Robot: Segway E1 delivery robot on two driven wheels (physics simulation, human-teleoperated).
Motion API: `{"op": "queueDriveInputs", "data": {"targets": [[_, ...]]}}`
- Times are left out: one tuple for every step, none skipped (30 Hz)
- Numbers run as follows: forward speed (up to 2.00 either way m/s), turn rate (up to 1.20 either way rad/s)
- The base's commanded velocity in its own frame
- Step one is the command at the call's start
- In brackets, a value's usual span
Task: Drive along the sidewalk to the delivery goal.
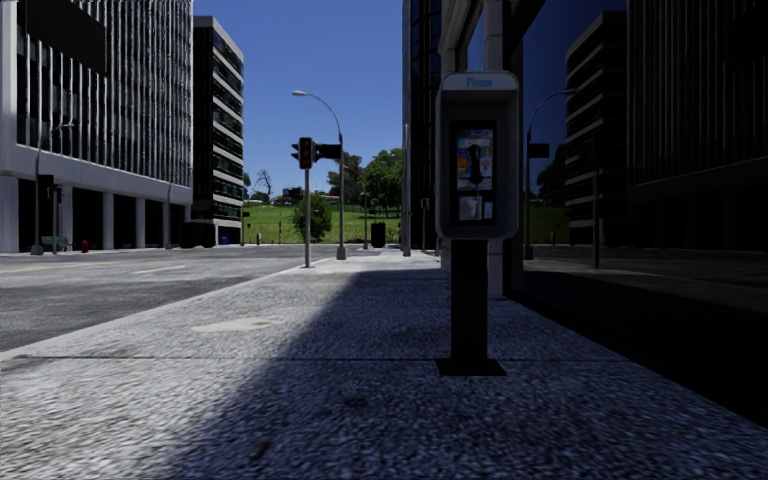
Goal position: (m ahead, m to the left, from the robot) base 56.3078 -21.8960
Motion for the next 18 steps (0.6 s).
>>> {"op": "queueDriveInputs", "data": {"targets": [[2.0,0.16],[2.0,0.17],[2.0,0.18],[2.0,0.18],[2.0,0.24],[2.0,0.24],[2.0,0.27],[2.0,0.28],[2.0,0.29],[2.0,0.29],[2.0,0.29],[2.0,0.29],[2.0,0.3],[2.0,0.3],[2.0,0.35],[2.0,0.37],[2.0,0.38],[2.0,0.38]]}}
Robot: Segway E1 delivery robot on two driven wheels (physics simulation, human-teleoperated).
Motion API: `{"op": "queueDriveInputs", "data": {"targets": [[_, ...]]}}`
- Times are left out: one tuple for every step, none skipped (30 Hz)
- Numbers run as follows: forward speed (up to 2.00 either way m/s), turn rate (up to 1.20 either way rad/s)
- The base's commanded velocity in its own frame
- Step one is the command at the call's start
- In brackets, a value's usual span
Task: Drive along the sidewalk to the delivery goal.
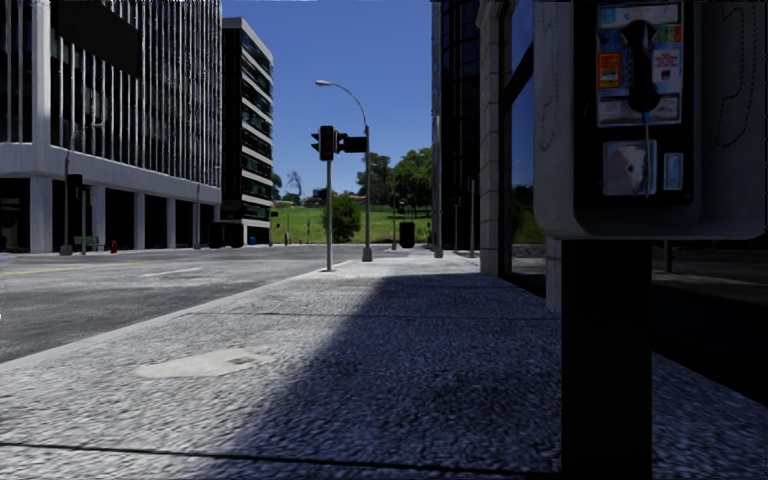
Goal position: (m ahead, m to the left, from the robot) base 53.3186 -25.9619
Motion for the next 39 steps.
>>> {"op": "queueDriveInputs", "data": {"targets": [[2.0,0.38],[2.0,0.38],[2.0,0.37],[2.0,0.29],[2.0,0.29],[2.0,0.0],[2.0,0.0],[2.0,0.0],[2.0,0.0],[2.0,0.0],[2.0,0.0],[2.0,0.0],[2.0,0.0],[2.0,0.0],[2.0,0.0],[2.0,0.0],[2.0,0.0],[2.0,0.0],[2.0,0.0],[2.0,0.0],[2.0,-0.08],[2.0,-0.08],[2.0,-0.12],[2.0,-0.19],[2.0,-0.21],[2.0,-0.23],[2.0,-0.23],[2.0,-0.24],[2.0,-0.24],[2.0,-0.24],[2.0,-0.24],[2.0,-0.24],[2.0,-0.24],[2.0,-0.24],[2.0,-0.24],[2.0,-0.24],[2.0,-0.24],[2.0,-0.24],[2.0,-0.24]]}}
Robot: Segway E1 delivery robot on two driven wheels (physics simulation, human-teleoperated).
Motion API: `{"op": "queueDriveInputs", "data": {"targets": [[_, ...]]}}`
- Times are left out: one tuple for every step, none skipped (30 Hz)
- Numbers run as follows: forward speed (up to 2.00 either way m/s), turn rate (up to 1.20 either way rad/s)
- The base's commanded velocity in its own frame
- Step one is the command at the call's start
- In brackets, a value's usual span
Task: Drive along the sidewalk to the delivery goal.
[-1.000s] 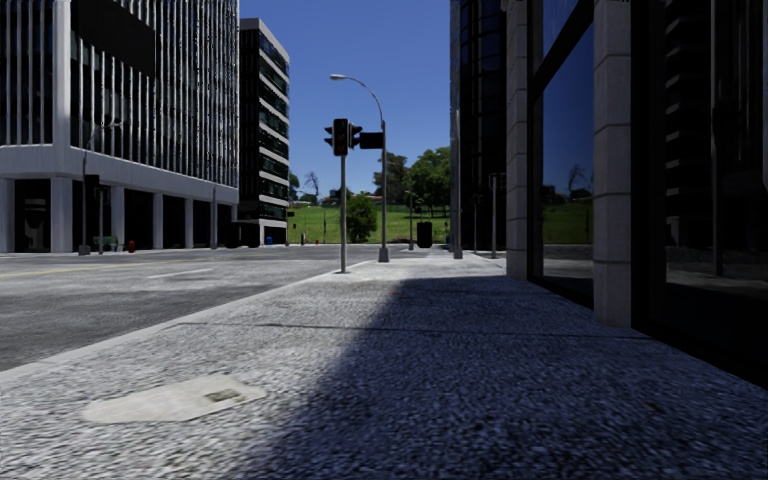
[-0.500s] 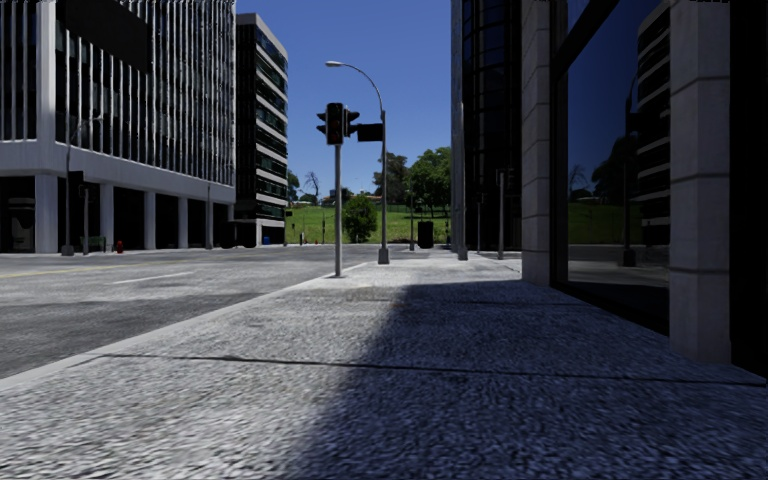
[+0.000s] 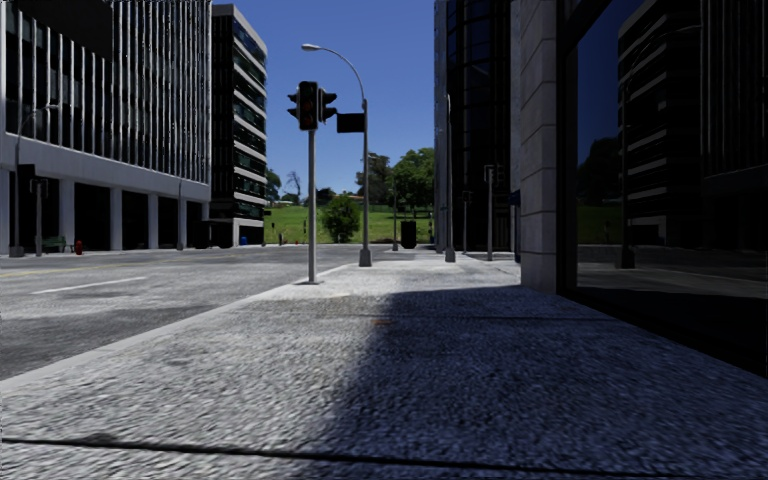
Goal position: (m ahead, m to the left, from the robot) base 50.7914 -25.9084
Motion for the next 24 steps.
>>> {"op": "queueDriveInputs", "data": {"targets": [[2.0,-0.24],[2.0,-0.24],[2.0,-0.24],[2.0,-0.24],[2.0,-0.24],[2.0,-0.24],[2.0,-0.24],[2.0,-0.24],[2.0,-0.24],[2.0,-0.24],[2.0,-0.24],[2.0,-0.24],[2.0,-0.24],[2.0,-0.24],[2.0,-0.24],[2.0,-0.24],[2.0,-0.24],[2.0,-0.24],[2.0,-0.24],[2.0,-0.24],[2.0,-0.24],[2.0,-0.24],[2.0,-0.24],[2.0,-0.24]]}}
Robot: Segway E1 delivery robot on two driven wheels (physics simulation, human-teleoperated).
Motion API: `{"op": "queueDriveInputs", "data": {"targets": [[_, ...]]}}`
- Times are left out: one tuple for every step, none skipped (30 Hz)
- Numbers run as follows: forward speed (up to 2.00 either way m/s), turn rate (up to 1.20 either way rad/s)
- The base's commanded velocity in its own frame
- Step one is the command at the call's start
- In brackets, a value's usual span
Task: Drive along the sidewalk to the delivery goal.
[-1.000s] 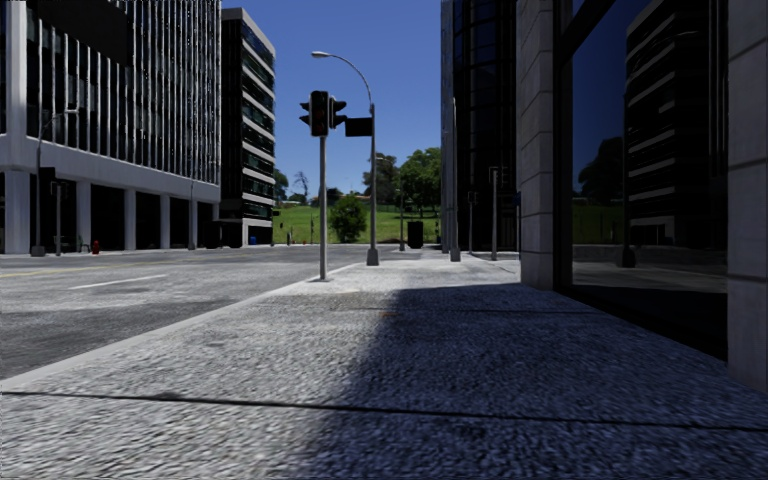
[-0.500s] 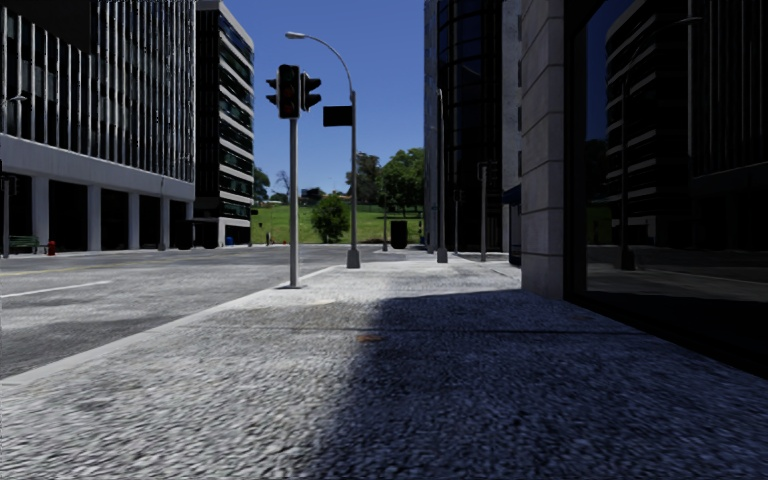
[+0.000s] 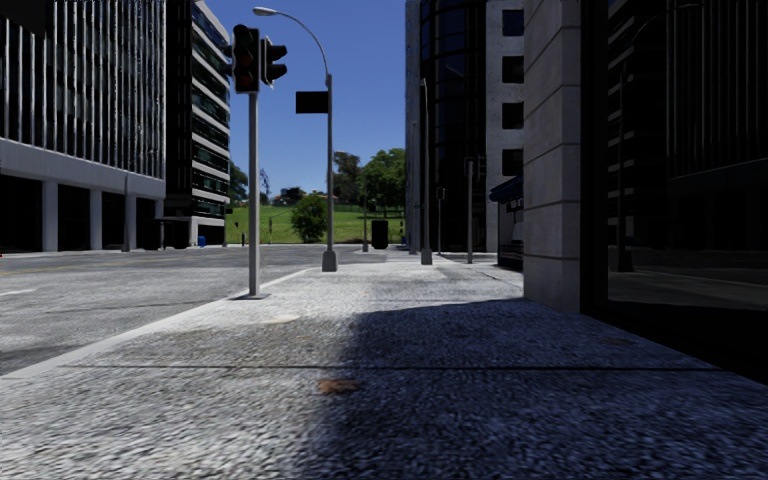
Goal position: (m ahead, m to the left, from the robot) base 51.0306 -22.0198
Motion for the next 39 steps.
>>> {"op": "queueDriveInputs", "data": {"targets": [[2.0,-0.24],[2.0,-0.24],[2.0,-0.24],[2.0,-0.24],[2.0,-0.24],[2.0,-0.24],[2.0,-0.24],[2.0,-0.24],[2.0,-0.24],[2.0,-0.24],[2.0,-0.24],[2.0,-0.24],[2.0,-0.24],[2.0,-0.24],[2.0,-0.24],[2.0,-0.24],[2.0,-0.24],[2.0,-0.19],[2.0,0.0],[2.0,0.0],[2.0,0.0],[2.0,0.0],[2.0,0.0],[2.0,0.0],[2.0,0.0],[2.0,0.0],[2.0,0.0],[2.0,0.0],[2.0,0.0],[2.0,0.0],[2.0,0.0],[2.0,0.0],[2.0,0.0],[2.0,0.0],[2.0,0.0],[2.0,0.0],[2.0,0.0],[2.0,0.0],[2.0,0.0]]}}
